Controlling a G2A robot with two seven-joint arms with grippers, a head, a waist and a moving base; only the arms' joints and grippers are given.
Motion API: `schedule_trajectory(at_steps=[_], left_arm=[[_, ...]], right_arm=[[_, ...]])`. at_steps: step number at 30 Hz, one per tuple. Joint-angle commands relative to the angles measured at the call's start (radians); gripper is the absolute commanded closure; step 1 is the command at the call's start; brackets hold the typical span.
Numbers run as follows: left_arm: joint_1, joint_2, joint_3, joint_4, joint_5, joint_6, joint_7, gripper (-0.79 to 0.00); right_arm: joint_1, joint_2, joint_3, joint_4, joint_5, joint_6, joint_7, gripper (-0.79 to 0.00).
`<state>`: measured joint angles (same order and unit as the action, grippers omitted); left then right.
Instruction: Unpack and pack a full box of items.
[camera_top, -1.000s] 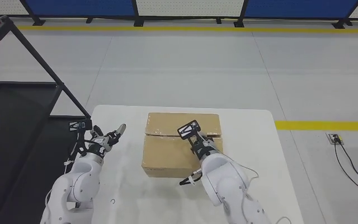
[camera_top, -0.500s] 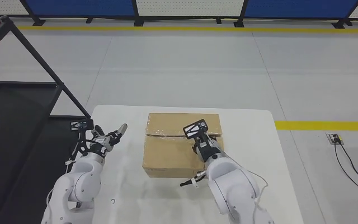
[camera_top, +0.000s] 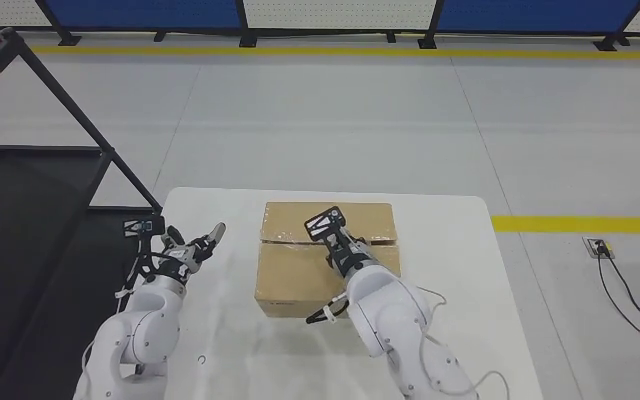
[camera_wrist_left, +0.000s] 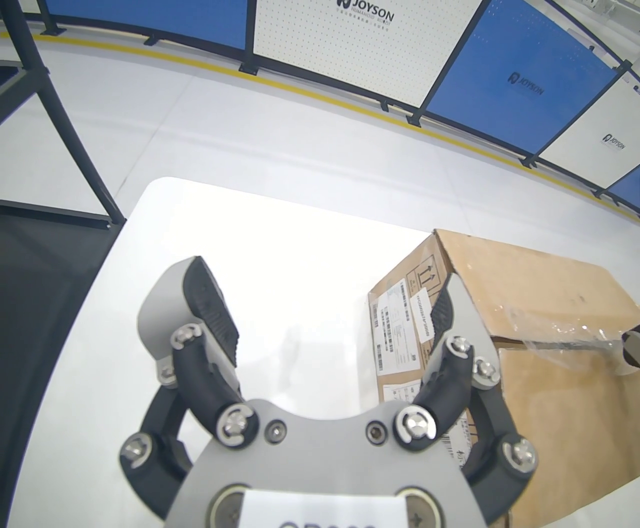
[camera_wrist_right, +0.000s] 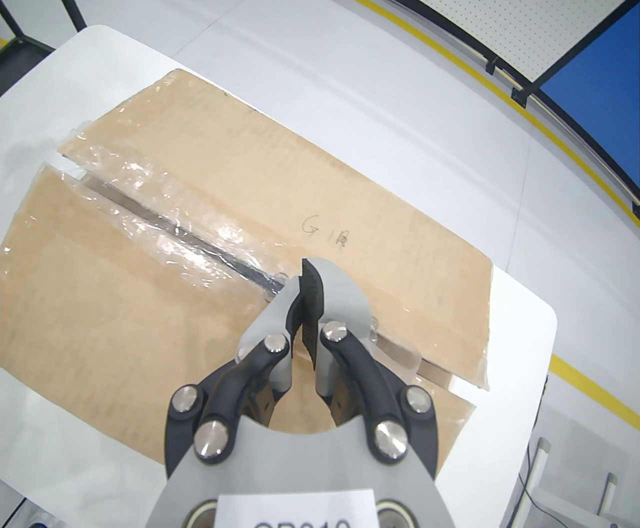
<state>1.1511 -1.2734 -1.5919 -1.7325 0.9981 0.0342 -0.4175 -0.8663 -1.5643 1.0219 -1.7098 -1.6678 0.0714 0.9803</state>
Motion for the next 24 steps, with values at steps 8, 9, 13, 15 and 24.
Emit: schedule_trajectory(at_steps=[8,9,13,15,24], left_arm=[[-0.017,0.003,0.014,0.004,0.002,-0.011,-0.007,-0.785],[-0.018,0.003,0.015,0.005,0.002,-0.011,-0.007,-0.785],[-0.019,0.005,0.014,0.007,0.004,-0.012,-0.007,-0.785],[-0.017,0.006,0.011,0.007,0.004,-0.012,-0.007,-0.785],[-0.012,0.010,0.006,0.003,0.001,-0.007,-0.002,-0.785]], right_arm=[[-0.097,0.011,0.063,-0.109,-0.060,-0.006,0.051,0.000],[-0.100,0.011,0.066,-0.110,-0.066,-0.001,0.052,0.000],[-0.099,0.008,0.071,-0.100,-0.088,0.023,0.056,0.000],[-0.093,0.006,0.070,-0.092,-0.094,0.026,0.061,0.000],[-0.061,-0.006,0.068,-0.060,-0.126,0.064,0.102,0.000]])
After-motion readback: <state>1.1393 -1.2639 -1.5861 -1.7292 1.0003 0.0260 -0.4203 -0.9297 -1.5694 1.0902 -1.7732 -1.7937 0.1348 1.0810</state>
